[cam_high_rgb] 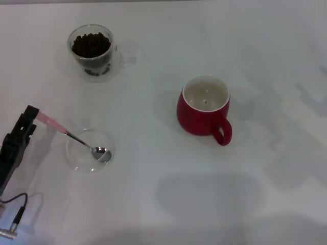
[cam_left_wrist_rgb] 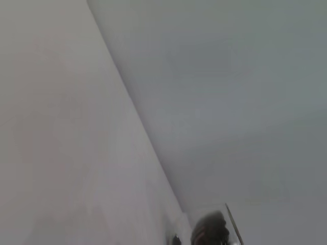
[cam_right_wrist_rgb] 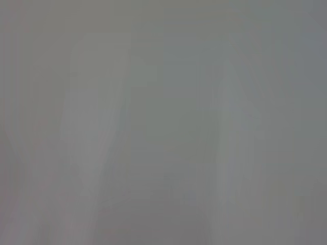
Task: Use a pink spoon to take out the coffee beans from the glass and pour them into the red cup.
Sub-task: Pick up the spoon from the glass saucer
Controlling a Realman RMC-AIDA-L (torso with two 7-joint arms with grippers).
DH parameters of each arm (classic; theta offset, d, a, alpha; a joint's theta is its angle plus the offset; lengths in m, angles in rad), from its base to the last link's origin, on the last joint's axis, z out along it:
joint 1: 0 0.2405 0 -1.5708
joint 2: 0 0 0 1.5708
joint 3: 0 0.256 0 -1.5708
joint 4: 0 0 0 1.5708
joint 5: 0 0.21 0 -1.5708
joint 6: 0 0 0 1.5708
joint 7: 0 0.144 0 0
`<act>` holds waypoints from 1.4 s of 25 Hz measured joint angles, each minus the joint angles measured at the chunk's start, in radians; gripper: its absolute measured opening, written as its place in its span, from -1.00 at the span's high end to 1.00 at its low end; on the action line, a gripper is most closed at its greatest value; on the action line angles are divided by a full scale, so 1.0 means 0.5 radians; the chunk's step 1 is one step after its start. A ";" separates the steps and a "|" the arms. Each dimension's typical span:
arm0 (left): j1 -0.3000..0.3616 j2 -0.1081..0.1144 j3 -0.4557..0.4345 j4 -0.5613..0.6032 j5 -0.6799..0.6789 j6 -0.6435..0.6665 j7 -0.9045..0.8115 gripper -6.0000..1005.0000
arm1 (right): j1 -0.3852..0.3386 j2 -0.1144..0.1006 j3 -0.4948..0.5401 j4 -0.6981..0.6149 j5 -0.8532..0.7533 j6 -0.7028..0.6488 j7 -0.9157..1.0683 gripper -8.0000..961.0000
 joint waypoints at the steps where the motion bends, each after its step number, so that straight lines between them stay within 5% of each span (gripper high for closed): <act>1: -0.004 0.000 0.001 0.022 0.026 -0.008 -0.006 -0.44 | 0.000 0.003 0.000 0.000 0.000 0.000 0.000 -0.77; 35: -0.107 0.002 0.051 0.196 0.237 -0.217 -0.087 -0.35 | 0.014 0.072 0.000 -0.007 0.000 0.015 -0.003 -0.77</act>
